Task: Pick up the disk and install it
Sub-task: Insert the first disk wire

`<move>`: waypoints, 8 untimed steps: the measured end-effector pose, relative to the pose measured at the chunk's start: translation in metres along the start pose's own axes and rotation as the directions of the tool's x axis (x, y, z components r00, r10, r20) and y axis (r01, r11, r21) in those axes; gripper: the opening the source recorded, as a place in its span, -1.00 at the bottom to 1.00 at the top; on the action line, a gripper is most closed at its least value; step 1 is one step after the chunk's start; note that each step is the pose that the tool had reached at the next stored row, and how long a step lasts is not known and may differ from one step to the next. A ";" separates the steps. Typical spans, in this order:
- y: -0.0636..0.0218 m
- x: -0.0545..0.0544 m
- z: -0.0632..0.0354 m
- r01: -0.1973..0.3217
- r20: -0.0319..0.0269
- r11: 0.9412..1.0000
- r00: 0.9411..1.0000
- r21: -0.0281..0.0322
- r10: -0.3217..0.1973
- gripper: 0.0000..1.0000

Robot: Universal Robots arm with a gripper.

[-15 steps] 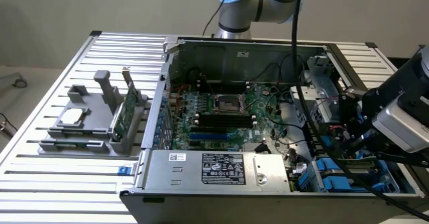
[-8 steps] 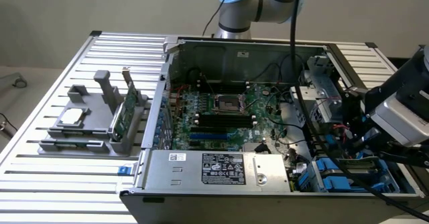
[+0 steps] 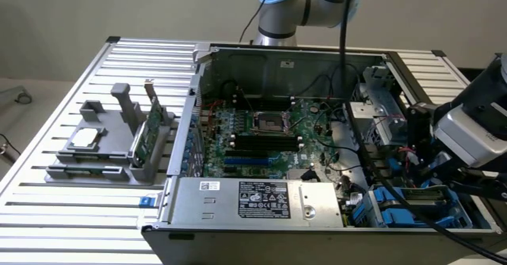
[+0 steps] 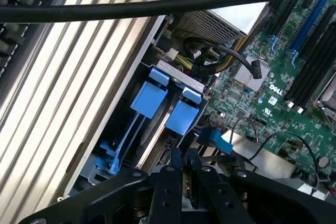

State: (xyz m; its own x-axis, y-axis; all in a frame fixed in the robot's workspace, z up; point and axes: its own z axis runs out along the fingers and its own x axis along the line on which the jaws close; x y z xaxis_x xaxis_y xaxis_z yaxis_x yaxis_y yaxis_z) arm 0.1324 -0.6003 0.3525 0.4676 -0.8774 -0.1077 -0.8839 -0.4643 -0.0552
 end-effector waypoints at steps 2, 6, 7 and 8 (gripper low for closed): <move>0.0000 0.000 0.0000 -0.023 -0.004 1.000 1.000 0.001 0.023 -0.66; 0.0000 0.000 0.0000 -0.078 -0.011 0.997 0.997 0.005 0.078 -0.66; 0.0000 0.000 0.0001 -0.092 -0.013 0.996 0.996 0.006 0.092 -0.66; 0.0000 0.000 0.0003 -0.107 -0.014 0.994 0.994 0.008 0.107 -0.66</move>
State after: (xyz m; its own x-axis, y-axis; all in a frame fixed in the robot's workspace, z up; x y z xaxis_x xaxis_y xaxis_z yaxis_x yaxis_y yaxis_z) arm 0.1324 -0.6003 0.3523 0.3702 -0.9236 -0.0992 -0.9289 -0.3668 -0.0512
